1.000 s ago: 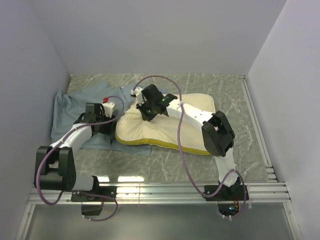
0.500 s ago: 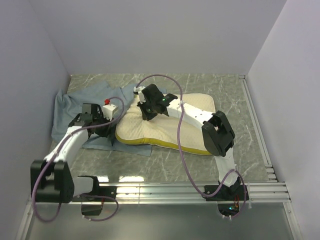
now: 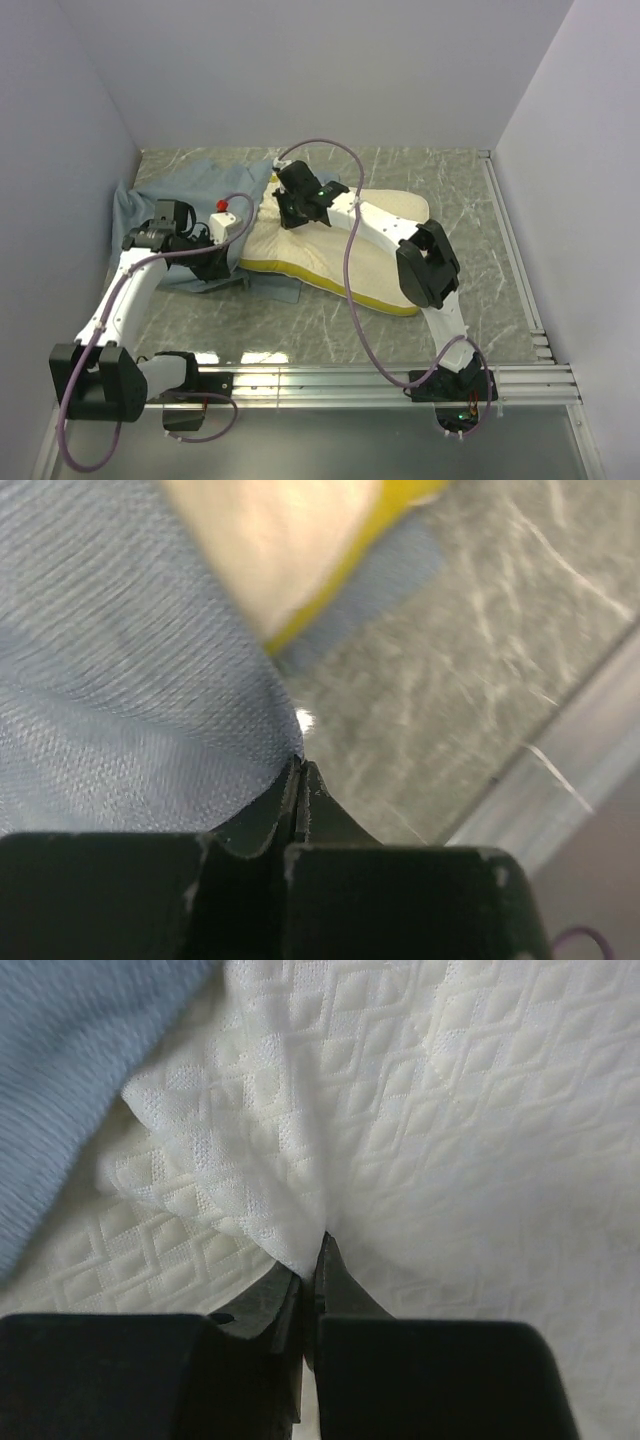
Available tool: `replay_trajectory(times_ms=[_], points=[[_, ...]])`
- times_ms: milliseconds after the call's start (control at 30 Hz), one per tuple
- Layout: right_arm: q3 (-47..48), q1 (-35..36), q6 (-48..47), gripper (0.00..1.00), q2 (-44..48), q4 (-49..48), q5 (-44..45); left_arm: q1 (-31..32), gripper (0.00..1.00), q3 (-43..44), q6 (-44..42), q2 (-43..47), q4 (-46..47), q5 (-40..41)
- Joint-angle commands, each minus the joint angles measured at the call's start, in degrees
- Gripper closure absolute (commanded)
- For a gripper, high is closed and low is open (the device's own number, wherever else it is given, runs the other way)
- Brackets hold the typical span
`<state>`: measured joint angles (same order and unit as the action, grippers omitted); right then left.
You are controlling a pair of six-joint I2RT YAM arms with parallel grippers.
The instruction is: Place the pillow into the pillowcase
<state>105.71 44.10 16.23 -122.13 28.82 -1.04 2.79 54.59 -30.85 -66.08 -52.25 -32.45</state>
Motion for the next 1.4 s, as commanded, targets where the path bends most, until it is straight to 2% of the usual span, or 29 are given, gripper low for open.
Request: replay_trajectory(times_ms=[0,133,233,267,367,400,467,500,567,600,667,700,767,800,867,900,1067,1100,1167,1367], points=[[4.5,0.72,6.35,1.0,0.57,-2.89,3.68,0.11,1.0,3.94,-4.22,-1.94,-5.58,-8.76],[4.33,2.92,7.06,1.0,-0.92,-3.68,1.23,2.48,1.0,7.45,-2.73,-5.36,-5.32,-11.32],[0.31,4.15,7.94,1.0,-0.4,-7.09,-4.48,3.63,1.0,8.08,-0.63,-6.07,-2.96,-11.94],[-1.19,4.33,8.12,1.0,0.04,-8.68,-9.72,3.72,1.0,7.47,0.0,-6.16,-2.08,-11.76],[-7.61,4.59,8.82,1.0,2.76,-15.09,-17.73,3.89,0.86,4.49,0.27,-5.9,0.39,-10.27],[-8.76,4.6,8.73,1.0,4.08,-15.98,-18.99,3.89,0.76,3.87,0.0,-5.72,0.65,-9.49],[-12.18,4.6,7.86,1.0,5.31,-17.74,-23.37,3.72,0.7,3.77,-0.79,-5.02,-0.04,-7.55],[-13.24,4.6,7.51,1.0,6.54,-18.01,-24.53,2.85,0.59,4.38,-0.7,-4.58,-0.48,-7.72],[-15.7,4.33,6.54,0.83,7.77,-17.57,-26.72,1.7,0.5,7.28,-0.27,-3.7,-2.68,-9.82],[-16.23,4.24,6.19,0.64,9.17,-17.13,-27.95,1.09,0.45,8.33,0.26,-3.44,-3.12,-10.18],[-17.03,3.81,4.79,0.49,11.02,-15.38,-28.93,0.73,0.42,11.23,3.94,-2.91,-1.03,-9.66],[-17.12,2.93,4.43,0.38,13.21,-14.76,-29.37,0.38,0.41,12.11,5.78,-2.74,0.47,-9.13],[-16.42,1.7,3.03,0.34,15.5,-12.57,-29.02,0.2,0.41,13.52,13.33,-2.38,6.16,-5.81],[-16.24,0.13,2.58,0.33,17.78,-11.95,-28.85,0.29,0.41,13.79,19.28,-2.47,13.33,0.3],[-15.8,-2.16,1.71,0.33,19.64,-10.54,-26.48,0.29,0.37,15.1,22.84,-4.22,19.79,6.32],[-15.62,-4.61,1.18,0.33,20.69,-10.19,-25.43,0.99,0.37,15.98,24.07,-5.53,23.82,11.91],[-12.38,-11.22,-2.86,0.32,18.95,-6.85,-14.99,3.36,0.38,26.87,26.36,-20.55,27.9,21.98],[-11.5,-12.01,-3.57,0.24,16.77,-5.8,-14.52,3.8,0.38,28.54,26.89,-22.75,27.99,22.77],[-9.21,-13.51,-4.71,0.2,13.86,-3.42,-14.43,4.24,0.38,33.03,28.91,-28.91,27.99,24.97],[-7.98,-14.13,-5.24,0.19,8.41,-6.41,-15.13,6.26,0.41,37.17,30.41,-39.2,30.18,29.98]])
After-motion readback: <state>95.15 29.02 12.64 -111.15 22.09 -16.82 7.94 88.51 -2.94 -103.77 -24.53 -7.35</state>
